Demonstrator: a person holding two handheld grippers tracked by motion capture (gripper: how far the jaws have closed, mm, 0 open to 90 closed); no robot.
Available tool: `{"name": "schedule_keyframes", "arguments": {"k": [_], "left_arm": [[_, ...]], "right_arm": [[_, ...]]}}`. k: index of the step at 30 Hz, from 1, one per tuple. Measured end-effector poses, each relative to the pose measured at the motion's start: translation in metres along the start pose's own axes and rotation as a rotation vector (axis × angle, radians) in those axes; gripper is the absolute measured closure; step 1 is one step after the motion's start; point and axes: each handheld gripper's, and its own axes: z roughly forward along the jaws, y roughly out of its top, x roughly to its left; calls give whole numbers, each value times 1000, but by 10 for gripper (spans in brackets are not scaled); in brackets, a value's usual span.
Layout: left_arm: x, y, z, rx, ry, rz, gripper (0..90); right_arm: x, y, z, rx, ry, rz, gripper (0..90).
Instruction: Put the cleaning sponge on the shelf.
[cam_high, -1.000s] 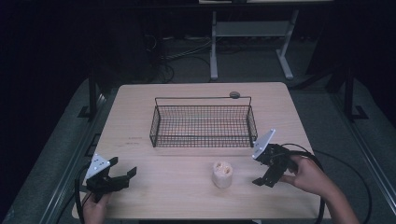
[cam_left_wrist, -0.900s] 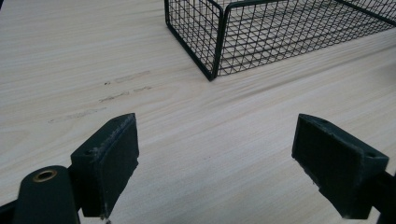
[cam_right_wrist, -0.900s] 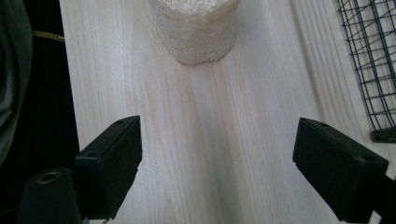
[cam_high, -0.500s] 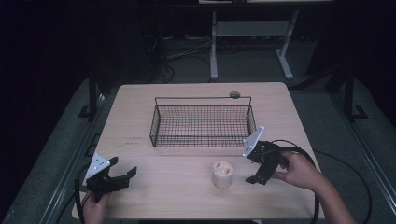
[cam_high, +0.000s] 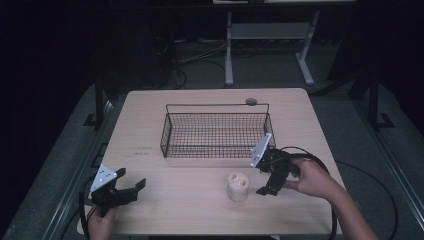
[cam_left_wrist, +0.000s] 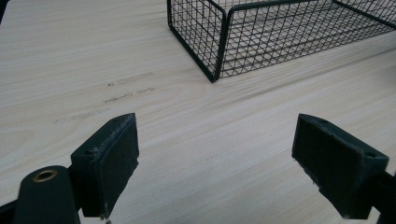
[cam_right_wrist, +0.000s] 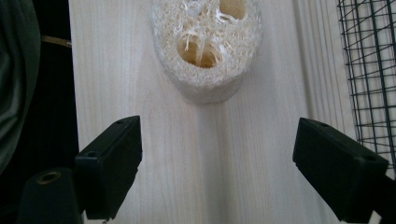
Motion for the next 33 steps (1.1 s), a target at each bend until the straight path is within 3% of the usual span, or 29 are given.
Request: {"name": "schedule_keyframes", "arguments": {"k": [33], "left_arm": [[3, -1, 0, -2, 4, -10, 139]], "right_arm": [[-2, 46, 13, 50, 46, -86, 153]]}}
